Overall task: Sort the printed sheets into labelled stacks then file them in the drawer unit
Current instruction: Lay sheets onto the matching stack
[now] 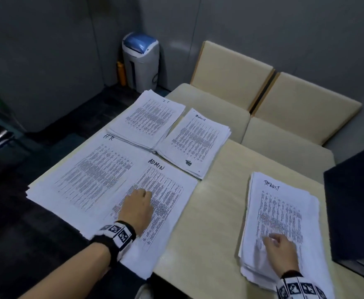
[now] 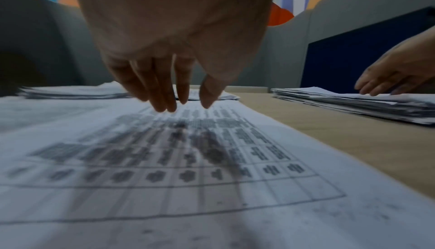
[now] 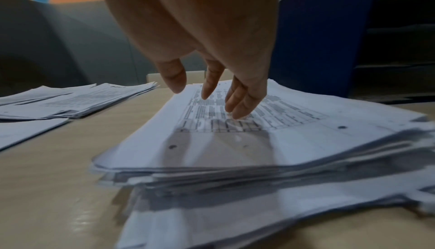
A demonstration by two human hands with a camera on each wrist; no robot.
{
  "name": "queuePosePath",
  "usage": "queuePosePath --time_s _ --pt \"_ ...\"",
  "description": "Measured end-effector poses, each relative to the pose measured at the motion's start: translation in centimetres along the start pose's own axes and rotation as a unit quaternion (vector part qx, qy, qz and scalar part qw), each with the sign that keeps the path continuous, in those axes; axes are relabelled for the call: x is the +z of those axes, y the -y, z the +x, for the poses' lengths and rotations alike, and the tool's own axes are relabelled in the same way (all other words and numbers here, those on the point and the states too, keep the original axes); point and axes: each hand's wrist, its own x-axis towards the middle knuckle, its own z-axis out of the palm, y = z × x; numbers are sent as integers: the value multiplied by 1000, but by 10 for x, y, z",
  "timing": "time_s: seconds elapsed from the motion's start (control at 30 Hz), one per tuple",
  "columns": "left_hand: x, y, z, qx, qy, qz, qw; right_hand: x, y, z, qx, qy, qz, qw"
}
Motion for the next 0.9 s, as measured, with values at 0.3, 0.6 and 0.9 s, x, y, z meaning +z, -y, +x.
queuePosePath --time_s 0.3,0.6,0.9 --pt "2 -84 16 33 -14 50 998 -57 -39 16 47 -48 0 998" --pt "6 -279 45 81 90 -220 968 -104 -60 91 46 -10 25 999" --pt "21 -350 55 -39 16 -163 986 -97 -65 140 68 -2 118 991"
